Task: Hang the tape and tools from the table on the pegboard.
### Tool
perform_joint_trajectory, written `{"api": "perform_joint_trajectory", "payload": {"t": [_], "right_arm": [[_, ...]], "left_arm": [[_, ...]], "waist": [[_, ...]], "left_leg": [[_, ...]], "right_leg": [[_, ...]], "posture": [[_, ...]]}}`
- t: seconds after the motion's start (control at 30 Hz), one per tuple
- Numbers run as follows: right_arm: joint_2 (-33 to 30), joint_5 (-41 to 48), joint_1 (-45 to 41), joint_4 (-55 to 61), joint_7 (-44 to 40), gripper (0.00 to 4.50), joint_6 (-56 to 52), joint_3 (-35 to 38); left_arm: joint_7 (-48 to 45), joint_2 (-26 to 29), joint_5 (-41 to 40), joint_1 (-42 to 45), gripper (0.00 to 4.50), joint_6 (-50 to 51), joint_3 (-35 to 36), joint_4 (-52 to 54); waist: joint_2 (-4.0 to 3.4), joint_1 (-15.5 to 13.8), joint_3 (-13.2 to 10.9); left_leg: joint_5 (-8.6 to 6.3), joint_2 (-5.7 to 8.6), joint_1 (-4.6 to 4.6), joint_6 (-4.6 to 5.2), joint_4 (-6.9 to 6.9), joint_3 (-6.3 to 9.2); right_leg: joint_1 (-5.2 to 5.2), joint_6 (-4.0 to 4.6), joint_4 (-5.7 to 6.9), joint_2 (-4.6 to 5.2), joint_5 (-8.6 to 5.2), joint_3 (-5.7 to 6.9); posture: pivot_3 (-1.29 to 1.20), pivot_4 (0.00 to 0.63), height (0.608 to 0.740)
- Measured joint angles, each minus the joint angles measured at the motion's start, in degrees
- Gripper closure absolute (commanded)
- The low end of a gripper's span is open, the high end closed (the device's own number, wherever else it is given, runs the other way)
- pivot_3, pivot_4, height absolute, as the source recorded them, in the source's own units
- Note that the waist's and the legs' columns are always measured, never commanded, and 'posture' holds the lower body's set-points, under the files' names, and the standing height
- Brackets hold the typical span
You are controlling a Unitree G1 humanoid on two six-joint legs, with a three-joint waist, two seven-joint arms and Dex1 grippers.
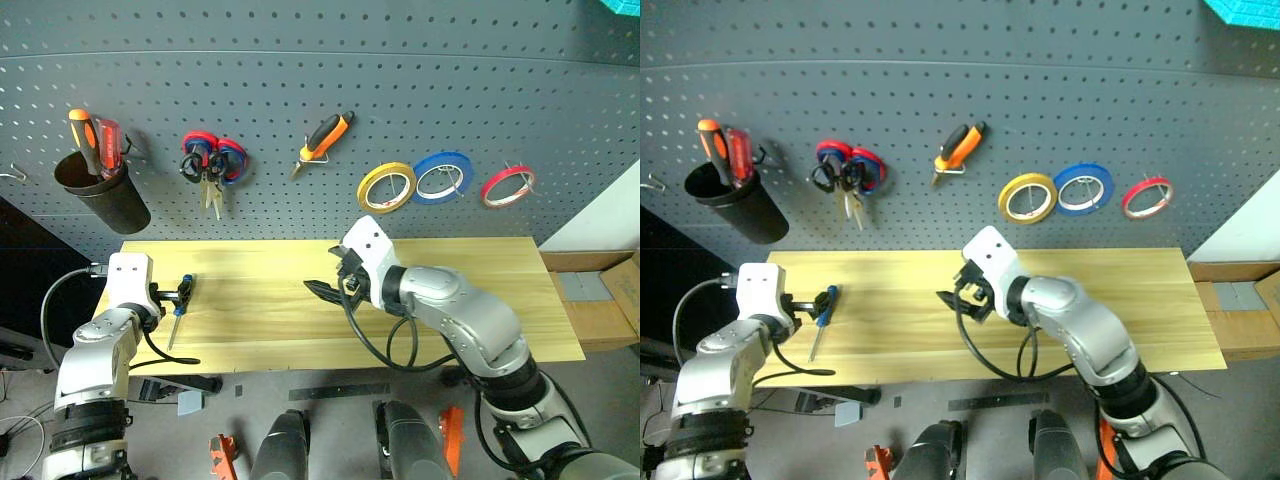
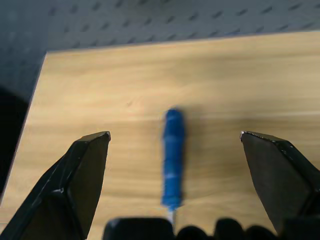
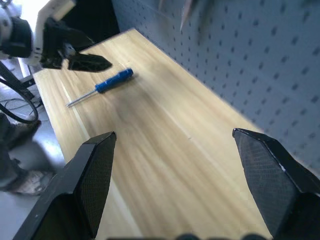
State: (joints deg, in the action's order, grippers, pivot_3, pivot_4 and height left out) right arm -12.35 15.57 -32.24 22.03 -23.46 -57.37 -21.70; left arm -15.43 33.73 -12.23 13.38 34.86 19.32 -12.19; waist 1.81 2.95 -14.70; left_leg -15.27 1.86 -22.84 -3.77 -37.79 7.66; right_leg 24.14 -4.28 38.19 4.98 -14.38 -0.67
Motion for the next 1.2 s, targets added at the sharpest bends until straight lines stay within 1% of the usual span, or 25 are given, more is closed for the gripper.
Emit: {"api": "perform_joint_trajectory", "payload": {"t": [0.2, 0.37, 0.5, 0.57, 0.63, 0.7, 0.77, 0.83, 0.93, 0.97, 1.1, 1.2], "right_arm": [[2.2, -1.0, -2.3, -1.7, 1.5, 0.69, -2.3, -0.8], [3.5, -1.0, -3.7, -2.1, 2.1, 0.69, -3.2, -1.7], [3.3, -1.0, -3.7, -2.1, 2.2, 0.69, -3.9, -2.1], [3.3, -0.9, -3.8, -1.9, 2.2, 0.69, -4.6, -2.2], [3.3, -0.9, -3.9, -1.8, 2.2, 0.69, -5.1, -2.3], [3.2, -0.9, -4.3, -1.5, 2.2, 0.69, -5.6, -2.3], [3.3, -0.9, -4.7, -1.4, 2.2, 0.69, -5.8, -2.2], [3.3, -0.9, -5.1, -1.4, 2.3, 0.69, -5.8, -2.2], [3.2, -1.1, -5.5, -1.4, 2.3, 0.69, -5.6, -2.1], [3.2, -1.1, -5.7, -1.5, 2.3, 0.69, -5.4, -2.1], [2.6, -1.6, -7.7, -2.3, 2.2, 0.69, -3.8, -1.7], [2.1, -1.9, -8.0, -3.2, 2.0, 0.69, -2.4, -1.3]], "left_arm": [[-0.3, 0.0, -0.4, 2.8, 0.01, 2.7, 0.1, -7.1], [0.0, -0.6, -0.2, 7.7, 0.01, 2.0, -1.0, -14.9], [0.0, -1.3, 0.2, 11.1, 0.01, -0.1, -1.7, -20.2], [0.2, -1.3, 0.6, 13.7, 0.37, -0.8, -1.7, -22.9], [0.3, -1.3, 0.7, 14.6, 0.88, -1.6, -1.9, -24.1], [0.2, -1.3, 0.8, 14.7, 1.58, -1.8, -2.1, -24.2], [0.6, -1.4, 0.8, 14.2, 2.17, -1.8, -2.1, -23.8], [1.4, -1.4, 0.8, 12.8, 2.9, -1.9, -1.9, -22.4], [2.4, -1.7, 0.6, 10.3, 3.86, -1.6, -1.4, -19.6], [2.6, -1.7, 0.6, 9.4, 3.97, -1.4, -1.1, -18.5], [5.5, -3.3, -0.3, 4.1, 3.97, -0.5, 1.6, -12.4], [7.4, -5.6, -1.5, 0.2, 3.97, -0.6, 3.7, -6.1]], "waist": [[-0.11, 0.3, -1.4], [-0.02, 0.3, -2.8], [-0.02, 0.5, -3.4], [-0.02, 0.5, -3.9], [-0.02, 0.7, -4.0], [-0.05, 1.0, -4.1], [-0.06, 1.4, -4.2], [-0.07, 1.8, -4.2], [-0.07, 2.2, -4.2], [-0.06, 2.2, -4.2], [-0.05, 2.1, -4.2], [0.02, 1.8, -4.1]], "left_leg": [[0.0, -0.01, 0.02, 0.01, 0.03, 0.0], [0.0, -0.01, -0.04, 0.0, -0.03, -0.02], [0.0, -0.01, -0.06, 0.0, -0.03, -0.05], [0.0, -0.02, -0.06, 0.0, -0.04, -0.06], [0.0, -0.02, -0.06, 0.0, -0.04, -0.09], [-0.01, -0.02, -0.05, 0.01, -0.02, -0.11], [-0.01, -0.03, -0.05, 0.0, -0.01, -0.1], [0.0, -0.03, -0.04, 0.0, -0.01, -0.11], [-0.01, -0.09, -0.02, 0.0, 0.03, -0.16], [-0.01, -0.1, -0.02, 0.0, 0.05, -0.17], [-0.01, -0.16, -0.08, 0.0, 0.06, -0.16], [-0.02, -0.19, -0.15, -0.03, 0.06, -0.14]], "right_leg": [[0.07, 0.0, 0.12, -0.01, -0.01, 0.0], [0.23, 0.03, 0.39, 0.0, -0.04, -0.01], [0.27, 0.03, 0.4, 0.01, -0.04, -0.03], [0.28, 0.03, 0.43, 0.01, -0.05, -0.04], [0.28, 0.03, 0.43, 0.01, -0.05, -0.07], [0.29, 0.02, 0.42, 0.01, -0.05, -0.09], [0.3, 0.02, 0.42, 0.01, -0.05, -0.09], [0.3, 0.02, 0.43, 0.01, -0.05, -0.11], [0.37, 0.02, 0.44, 0.01, -0.05, -0.16], [0.4, 0.02, 0.45, 0.01, -0.05, -0.15], [0.52, 0.03, 0.46, 0.01, -0.05, -0.18], [0.56, 0.03, 0.41, 0.05, -0.04, -0.17]], "posture": [[-0.04, 0.363, 0.74], [-0.05, 0.382, 0.74], [-0.06, 0.397, 0.74], [-0.07, 0.402, 0.74], [-0.08, 0.402, 0.74], [-0.08, 0.4, 0.74], [-0.08, 0.395, 0.74], [-0.08, 0.384, 0.74], [-0.07, 0.372, 0.74], [-0.07, 0.366, 0.74], [-0.07, 0.349, 0.74], [-0.07, 0.325, 0.74]]}}
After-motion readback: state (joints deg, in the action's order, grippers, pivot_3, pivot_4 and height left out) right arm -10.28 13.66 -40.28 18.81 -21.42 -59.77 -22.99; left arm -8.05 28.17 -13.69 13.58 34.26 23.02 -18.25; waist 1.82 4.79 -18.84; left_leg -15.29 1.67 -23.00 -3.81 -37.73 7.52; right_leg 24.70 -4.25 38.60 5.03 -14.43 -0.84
